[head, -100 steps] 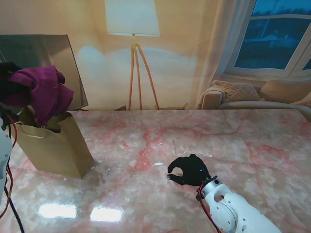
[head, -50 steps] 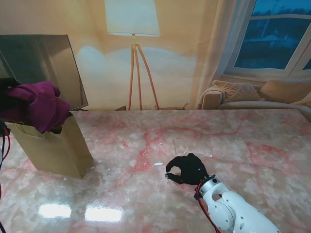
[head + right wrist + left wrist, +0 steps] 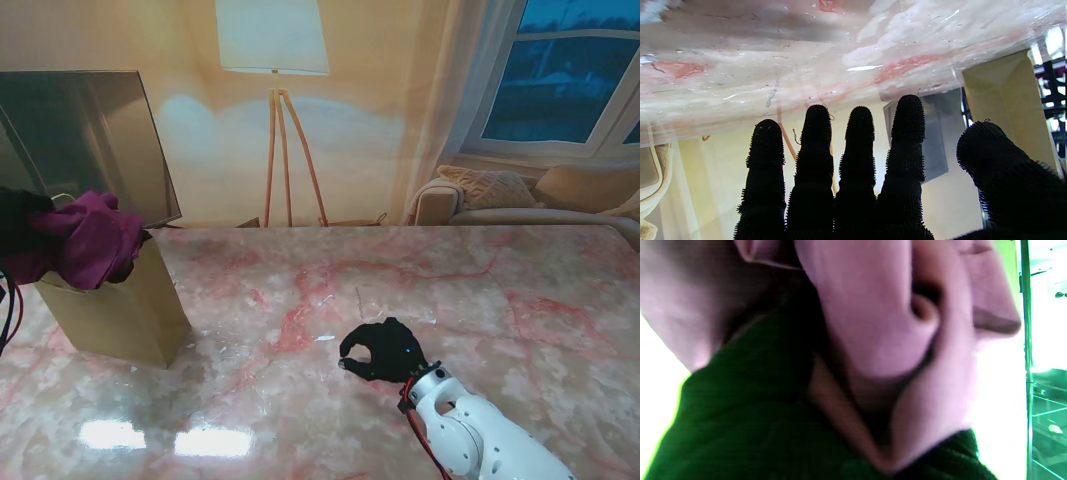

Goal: Fold the socks and the shorts into the kraft paper bag

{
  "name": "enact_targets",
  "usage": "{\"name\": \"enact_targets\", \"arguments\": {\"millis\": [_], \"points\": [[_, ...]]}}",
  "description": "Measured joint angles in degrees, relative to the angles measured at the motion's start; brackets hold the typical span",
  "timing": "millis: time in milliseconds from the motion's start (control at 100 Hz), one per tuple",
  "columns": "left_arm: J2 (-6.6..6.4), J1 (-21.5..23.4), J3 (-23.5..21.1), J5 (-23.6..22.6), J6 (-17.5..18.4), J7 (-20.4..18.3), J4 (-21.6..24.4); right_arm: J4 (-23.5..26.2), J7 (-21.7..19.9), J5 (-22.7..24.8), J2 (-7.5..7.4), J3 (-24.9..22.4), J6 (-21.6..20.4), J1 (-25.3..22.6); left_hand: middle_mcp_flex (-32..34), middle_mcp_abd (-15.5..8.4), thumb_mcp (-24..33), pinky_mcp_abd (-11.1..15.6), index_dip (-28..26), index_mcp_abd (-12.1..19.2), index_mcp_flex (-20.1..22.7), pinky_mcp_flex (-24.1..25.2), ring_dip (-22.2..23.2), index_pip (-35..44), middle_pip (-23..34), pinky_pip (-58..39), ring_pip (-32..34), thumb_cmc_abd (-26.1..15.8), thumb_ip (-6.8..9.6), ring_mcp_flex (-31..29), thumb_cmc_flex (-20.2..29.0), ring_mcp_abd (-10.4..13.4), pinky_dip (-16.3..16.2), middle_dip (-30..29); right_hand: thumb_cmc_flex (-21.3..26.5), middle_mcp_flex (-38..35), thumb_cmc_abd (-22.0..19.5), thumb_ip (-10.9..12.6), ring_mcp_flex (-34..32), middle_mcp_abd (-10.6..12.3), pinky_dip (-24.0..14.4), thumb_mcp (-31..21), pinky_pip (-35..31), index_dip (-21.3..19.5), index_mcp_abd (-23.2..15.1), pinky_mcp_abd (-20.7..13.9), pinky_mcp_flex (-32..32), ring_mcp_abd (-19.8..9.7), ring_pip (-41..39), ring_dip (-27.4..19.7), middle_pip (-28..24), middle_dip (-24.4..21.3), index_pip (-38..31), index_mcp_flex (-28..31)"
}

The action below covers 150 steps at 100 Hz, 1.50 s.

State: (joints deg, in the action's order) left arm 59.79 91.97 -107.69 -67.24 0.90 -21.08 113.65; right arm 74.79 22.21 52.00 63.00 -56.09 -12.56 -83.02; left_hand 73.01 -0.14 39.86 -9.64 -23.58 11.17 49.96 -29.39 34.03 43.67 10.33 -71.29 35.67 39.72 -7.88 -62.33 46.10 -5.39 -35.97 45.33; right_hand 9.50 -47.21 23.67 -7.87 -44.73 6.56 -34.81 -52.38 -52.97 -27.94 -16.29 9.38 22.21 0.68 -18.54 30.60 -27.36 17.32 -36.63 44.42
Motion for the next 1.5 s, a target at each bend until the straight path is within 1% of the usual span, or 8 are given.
{"name": "enact_targets", "arguments": {"millis": [190,450,930,990,1060,1210,1390,1500], "points": [[-0.83,-0.3,0.6,-2.6,2.9,-6.2,0.6,-0.1,-0.1,-0.1,0.03,0.0,0.0,0.0,0.0,0.0,0.0,-0.5,0.0,0.0,0.0,1.8,0.6,0.0,0.0,2.3,0.0,0.0,0.00,1.0,0.0,0.0,0.0,0.0,0.0,0.0,0.0,0.0,0.0,0.0,0.0,0.0,0.0,0.0,0.0,0.0,-0.1,0.0,0.0,0.0,0.0,0.0,0.0,0.0],[-1.42,-2.1,3.3,-5.6,5.2,-9.6,-0.5,-0.1,-0.1,-0.5,0.08,0.1,0.0,0.0,-0.3,0.0,-0.3,-3.6,1.2,0.0,-0.2,12.8,3.7,0.0,0.0,12.1,-2.7,-0.8,0.00,9.2,0.0,0.0,-2.0,0.3,0.0,0.0,0.0,0.0,0.0,0.0,0.0,0.7,0.0,0.0,0.0,0.0,-0.6,0.0,0.0,0.0,0.0,0.0,0.0,0.0],[-2.05,-5.0,7.3,-10.9,10.1,-17.3,-3.0,-0.4,0.0,-0.9,0.25,0.1,0.0,0.0,-9.3,-1.5,-4.6,-3.1,2.7,0.1,-1.6,20.8,5.1,-2.3,1.3,24.3,-11.0,-4.9,0.00,20.4,0.2,0.1,-2.0,5.8,0.0,0.0,-0.1,0.0,0.4,0.0,0.0,0.7,0.0,0.0,0.0,0.0,-0.6,0.0,0.0,0.0,0.0,0.0,0.0,0.0],[-2.10,-5.3,7.6,-11.9,11.2,-18.9,-3.0,-0.4,0.0,-0.9,0.25,0.1,0.0,-0.1,-14.4,-1.6,-6.1,-2.5,2.7,0.1,-2.4,22.1,4.0,-4.6,3.6,26.4,-12.5,-6.3,0.01,23.0,-0.1,0.1,-2.0,2.5,0.0,0.0,-0.1,0.0,0.4,0.0,0.0,0.7,0.0,0.0,0.0,0.0,-0.6,0.0,0.0,0.0,0.0,0.0,0.0,0.0],[-2.12,-5.6,8.0,-13.0,11.5,-21.0,-3.0,-0.4,0.0,-0.9,0.26,0.1,0.0,-0.1,-19.9,-2.3,-7.5,-1.8,1.0,-0.5,-4.5,23.7,3.0,-8.8,5.4,29.0,-14.9,-8.3,0.10,26.5,-1.7,0.4,-2.0,-7.0,0.0,0.0,-0.1,0.0,0.4,0.0,0.0,0.7,0.0,0.0,0.0,0.0,-0.6,0.0,0.0,0.0,0.0,0.0,0.0,0.0],[-2.14,-5.8,8.2,-13.9,11.5,-22.6,-2.9,-0.6,0.0,-0.9,0.28,0.1,0.0,0.0,-29.4,-1.1,-6.5,-1.3,0.8,-5.9,-12.3,25.0,0.1,-22.9,2.7,32.7,-19.3,-13.6,1.47,31.1,-11.5,0.8,-2.0,-14.6,0.0,0.0,-0.1,0.0,0.4,0.0,0.0,0.7,0.0,0.0,0.0,0.0,-0.6,0.0,0.0,0.0,0.0,0.0,0.0,0.0],[-2.13,-4.6,7.7,-12.0,7.3,-16.7,-3.2,-0.7,0.1,-1.0,0.30,0.1,0.0,0.2,-32.9,0.0,-7.5,-1.3,2.1,-7.4,-14.8,25.0,-2.3,-27.1,-0.2,32.9,-21.1,-13.7,1.84,32.5,-11.6,0.7,-2.0,-19.4,0.0,0.0,-0.1,0.0,0.4,0.0,0.0,0.7,0.0,0.0,0.0,0.0,-0.6,0.0,0.0,0.0,0.0,0.0,0.0,-0.2],[-2.11,-4.4,7.1,-11.7,8.2,-17.4,-2.9,-0.7,0.1,-0.9,0.31,0.1,0.0,0.2,-33.4,0.4,-7.6,-1.3,2.4,-7.5,-14.8,24.9,-3.2,-27.3,-0.8,32.9,-21.8,-13.7,1.85,31.7,-12.0,0.7,-2.0,-21.4,0.0,0.0,-0.1,0.0,0.4,0.0,0.0,0.7,0.0,0.0,0.0,0.0,-0.7,0.0,0.0,0.0,0.0,0.0,0.0,-0.2]]}}
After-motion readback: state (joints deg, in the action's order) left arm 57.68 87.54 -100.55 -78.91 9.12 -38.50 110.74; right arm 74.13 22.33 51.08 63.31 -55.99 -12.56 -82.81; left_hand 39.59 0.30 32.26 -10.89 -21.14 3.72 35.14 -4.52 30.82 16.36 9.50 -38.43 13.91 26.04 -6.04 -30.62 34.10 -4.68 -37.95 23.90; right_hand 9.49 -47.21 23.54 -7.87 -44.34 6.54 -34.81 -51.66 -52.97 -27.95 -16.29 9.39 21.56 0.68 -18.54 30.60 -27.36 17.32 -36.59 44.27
